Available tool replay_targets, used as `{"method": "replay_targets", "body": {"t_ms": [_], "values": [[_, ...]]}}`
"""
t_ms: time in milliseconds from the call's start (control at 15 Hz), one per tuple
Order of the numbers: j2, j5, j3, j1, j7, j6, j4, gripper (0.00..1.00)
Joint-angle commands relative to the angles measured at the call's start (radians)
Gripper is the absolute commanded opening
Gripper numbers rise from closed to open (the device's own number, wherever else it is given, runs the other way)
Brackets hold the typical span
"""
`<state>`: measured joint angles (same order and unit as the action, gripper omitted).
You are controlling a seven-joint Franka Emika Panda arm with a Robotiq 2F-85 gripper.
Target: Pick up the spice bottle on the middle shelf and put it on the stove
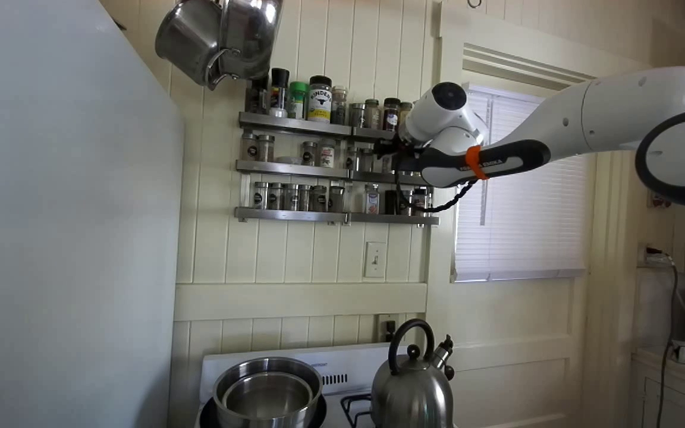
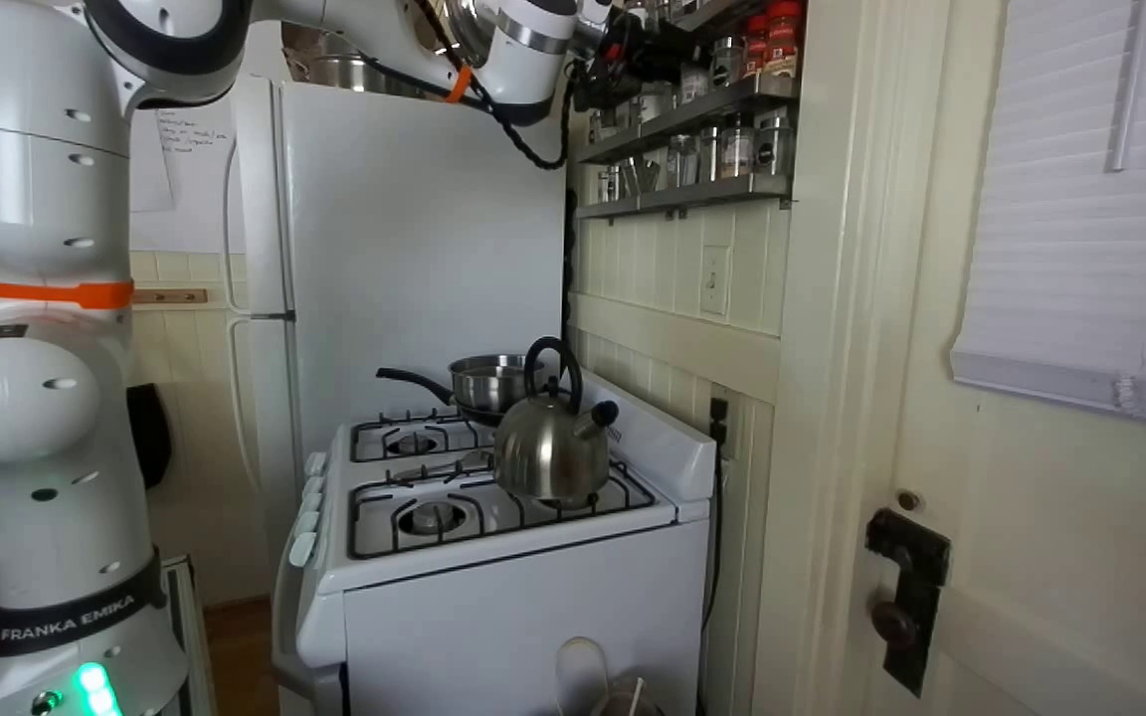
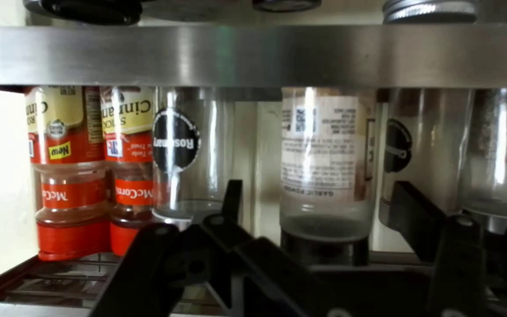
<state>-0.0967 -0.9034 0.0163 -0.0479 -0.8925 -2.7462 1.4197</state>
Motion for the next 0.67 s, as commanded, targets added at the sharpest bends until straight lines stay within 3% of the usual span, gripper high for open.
{"method": "replay_targets", "body": {"t_ms": [0,67,600], "values": [[-0.039,0.042,-0.008,-0.002,0.044,0.009,-0.052,0.80],[-0.043,0.045,-0.009,-0.001,0.049,0.012,-0.057,0.75],[-0.038,0.188,-0.039,0.002,0.171,0.111,-0.071,0.78]]}}
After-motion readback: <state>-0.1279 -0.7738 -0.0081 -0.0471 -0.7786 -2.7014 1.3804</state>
